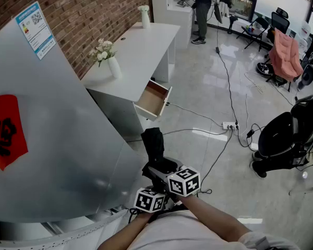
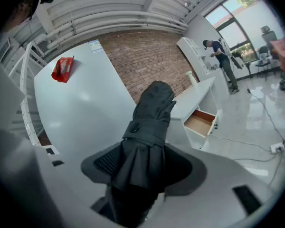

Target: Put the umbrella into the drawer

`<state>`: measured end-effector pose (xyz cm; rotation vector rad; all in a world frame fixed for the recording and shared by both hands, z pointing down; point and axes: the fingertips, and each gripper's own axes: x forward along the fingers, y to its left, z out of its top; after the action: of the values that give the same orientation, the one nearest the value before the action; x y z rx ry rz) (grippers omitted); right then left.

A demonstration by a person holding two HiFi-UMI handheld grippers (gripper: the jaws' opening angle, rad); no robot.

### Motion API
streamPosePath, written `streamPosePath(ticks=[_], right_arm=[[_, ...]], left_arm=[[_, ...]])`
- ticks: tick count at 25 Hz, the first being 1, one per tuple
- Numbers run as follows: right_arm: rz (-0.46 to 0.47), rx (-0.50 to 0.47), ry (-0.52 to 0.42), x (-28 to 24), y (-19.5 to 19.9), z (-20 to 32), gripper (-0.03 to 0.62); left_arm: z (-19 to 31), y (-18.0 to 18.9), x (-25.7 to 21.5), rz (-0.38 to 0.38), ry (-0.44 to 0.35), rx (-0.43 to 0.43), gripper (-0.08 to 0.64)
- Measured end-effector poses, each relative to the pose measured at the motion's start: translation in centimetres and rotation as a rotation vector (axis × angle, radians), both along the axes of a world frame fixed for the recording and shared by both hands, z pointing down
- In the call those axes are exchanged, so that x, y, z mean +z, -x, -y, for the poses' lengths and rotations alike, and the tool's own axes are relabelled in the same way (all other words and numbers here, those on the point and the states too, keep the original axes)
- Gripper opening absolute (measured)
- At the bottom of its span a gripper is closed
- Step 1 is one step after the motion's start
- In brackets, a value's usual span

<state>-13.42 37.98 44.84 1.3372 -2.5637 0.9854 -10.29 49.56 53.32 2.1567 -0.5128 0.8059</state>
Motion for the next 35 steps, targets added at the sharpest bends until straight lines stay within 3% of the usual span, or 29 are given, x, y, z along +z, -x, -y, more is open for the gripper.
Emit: streamPosePath(ticks=[17, 35], right_arm=[[0.016, 0.031, -0.018, -0.2, -2.6, -0.7, 0.293], [-0.008, -0.003, 0.045, 2.9, -7.7, -1.2, 0.292]], left_arm=[[-0.6, -1.8, 0.4, 0.012, -0.014, 0.01, 0.14], [-1.4, -7.3, 2.7, 0.016, 0.041, -0.038, 0.14]])
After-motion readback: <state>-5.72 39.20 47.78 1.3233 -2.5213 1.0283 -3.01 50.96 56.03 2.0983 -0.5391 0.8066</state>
